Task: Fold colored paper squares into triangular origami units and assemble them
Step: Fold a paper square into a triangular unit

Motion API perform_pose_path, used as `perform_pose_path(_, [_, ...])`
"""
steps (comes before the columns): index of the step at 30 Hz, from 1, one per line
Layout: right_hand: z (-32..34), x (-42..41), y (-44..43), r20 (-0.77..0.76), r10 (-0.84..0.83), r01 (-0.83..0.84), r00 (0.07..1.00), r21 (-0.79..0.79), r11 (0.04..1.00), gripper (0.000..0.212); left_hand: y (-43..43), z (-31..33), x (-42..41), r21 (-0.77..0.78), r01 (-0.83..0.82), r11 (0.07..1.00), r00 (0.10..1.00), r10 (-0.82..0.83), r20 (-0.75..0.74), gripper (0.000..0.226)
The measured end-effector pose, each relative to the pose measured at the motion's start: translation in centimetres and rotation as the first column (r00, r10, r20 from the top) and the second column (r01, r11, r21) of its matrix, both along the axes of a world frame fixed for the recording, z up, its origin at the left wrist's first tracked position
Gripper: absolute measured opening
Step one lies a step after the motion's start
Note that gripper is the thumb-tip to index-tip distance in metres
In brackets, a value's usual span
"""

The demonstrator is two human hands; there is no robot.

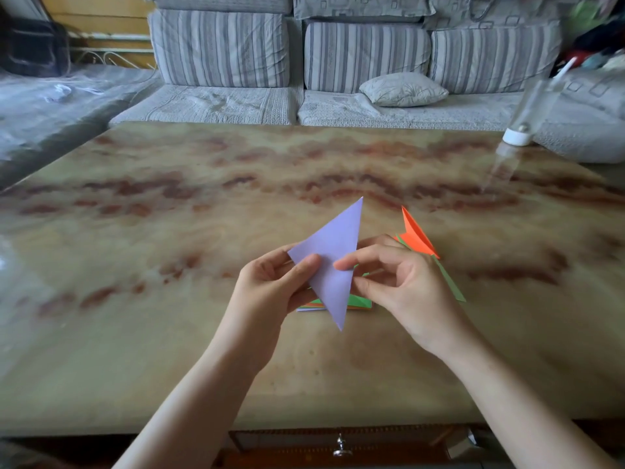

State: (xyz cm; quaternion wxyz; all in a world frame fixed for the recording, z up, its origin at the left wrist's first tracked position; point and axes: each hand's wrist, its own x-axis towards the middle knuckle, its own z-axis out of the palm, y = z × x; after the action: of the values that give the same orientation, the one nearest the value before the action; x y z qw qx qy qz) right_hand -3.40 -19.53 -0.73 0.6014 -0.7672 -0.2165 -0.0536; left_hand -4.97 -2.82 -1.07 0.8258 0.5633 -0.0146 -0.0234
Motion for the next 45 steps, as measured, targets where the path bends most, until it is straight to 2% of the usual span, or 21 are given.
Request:
perform_pose_path(9, [-0.1,-0.1,0.1,-0.017,-0.007,0.008,1.000,0.041,0.999,0.034,-0.1,-0.1,0.2,0.015,-0.004,1.000,1.000,0.004,0.017,0.030])
perform_pose_path(12, [0.1,-0.2,0.0,-0.122,-0.002,0.023,0.993,0.169,0.985,0.031,0.0,0.0,0.1,0.016,-0.005,1.000,1.000,0.005,0.016,0.027])
perform_pose_path(15, [0.3,-0.2,-0.1,-0.238,0.012,0.066,0.971,0.315,0.947,0.011,0.0,0.1,0.1,0.035,-0.011,0.999,1.000,0.010,0.016,0.021])
perform_pose_path(16, [0.3,-0.2,-0.1,-0.277,0.011,0.083,0.961,0.325,0.942,0.013,-0.1,0.2,0.0,0.050,-0.014,0.999,1.000,0.013,0.022,0.020])
perform_pose_path(20, [0.4,-0.2,0.1,-0.371,-0.003,0.135,0.929,0.328,0.935,0.042,-0.5,0.3,-0.1,0.134,-0.041,0.990,0.998,0.034,0.054,0.028])
perform_pose_path(24, [0.5,0.0,-0.4,-0.448,0.077,0.158,0.891,0.464,0.872,0.044,-0.6,0.6,-0.1,0.137,-0.050,0.989,0.998,0.043,0.054,0.040])
perform_pose_path(27, [0.6,-0.4,-0.4,-0.437,0.120,0.043,0.892,0.346,0.937,0.036,-0.7,0.7,-0.1,0.158,-0.047,0.986,0.998,0.038,0.057,0.048])
perform_pose_path(30, [0.5,-0.4,-0.3,-0.421,0.051,0.078,0.906,0.283,0.956,0.038,-0.7,0.6,-0.2,0.176,-0.037,0.984,0.998,0.026,0.063,0.053])
perform_pose_path(38, [0.2,-0.4,0.3,-0.425,-0.050,0.201,0.904,0.320,0.926,0.030,-1.0,0.5,-0.1,0.168,-0.024,0.986,0.998,0.014,0.058,0.052])
perform_pose_path(45, [0.3,-0.7,0.8,-0.445,-0.057,0.229,0.894,0.344,0.911,0.004,-0.9,0.1,0.1,0.204,-0.023,0.979,0.999,0.016,0.031,0.038])
